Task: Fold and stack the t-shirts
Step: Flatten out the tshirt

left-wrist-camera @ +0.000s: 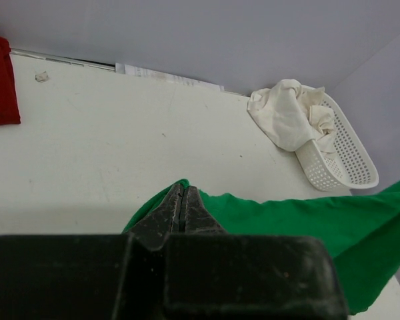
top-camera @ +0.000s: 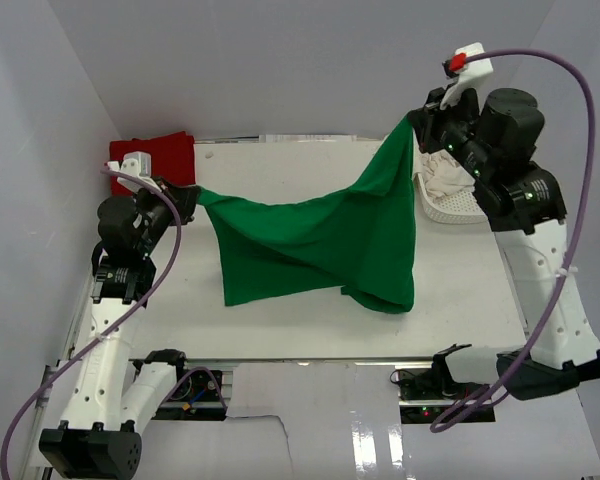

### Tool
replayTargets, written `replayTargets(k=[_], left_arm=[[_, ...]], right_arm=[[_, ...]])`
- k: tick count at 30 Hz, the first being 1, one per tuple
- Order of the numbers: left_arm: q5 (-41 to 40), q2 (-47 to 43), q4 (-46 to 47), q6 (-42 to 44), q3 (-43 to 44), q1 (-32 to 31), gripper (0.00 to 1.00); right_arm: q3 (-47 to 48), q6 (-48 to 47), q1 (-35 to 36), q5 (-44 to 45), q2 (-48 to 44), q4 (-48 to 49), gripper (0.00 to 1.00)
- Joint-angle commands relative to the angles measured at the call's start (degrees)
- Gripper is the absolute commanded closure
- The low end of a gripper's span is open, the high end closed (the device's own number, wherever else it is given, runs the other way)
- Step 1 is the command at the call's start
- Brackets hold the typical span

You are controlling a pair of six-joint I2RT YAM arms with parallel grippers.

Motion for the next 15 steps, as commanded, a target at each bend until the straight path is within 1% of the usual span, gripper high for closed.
replayTargets(k=[1,6,8,11,12,15], left_arm=[[0.6,0.1,4.4,1.1,3.3,0.3,1.00],[-1.9,-3.5,4.7,1.9,5.9,0.3,1.00],[-1.9,-5.2,7.1,1.4,5.4,0.4,1.00],[-0.7,-10.4,10.4,-0.4,2.6,0.3,1.00],[-0.6,-14.0,10.8,-0.7,1.0,0.3,1.00],[0.0,-19.6,11.0,-1.2,-1.0,0.2,1.00]], right_arm=[[0.0,-0.2,0.1,4.6,0.7,6.1,0.92],[1.7,-1.0,0.2,5.2,-0.4,7.0,0.92],[1.8,-2.1,1.3,5.5,-1.4,7.6,0.92],[-1.5,-3.1,2.9,6.4,-5.6,10.5,0.92],[-4.3,-3.1,3.1,6.4,-8.8,11.4,0.92],[-7.5,-2.9,3.2,5.4,-15.4,12.7,0.92]])
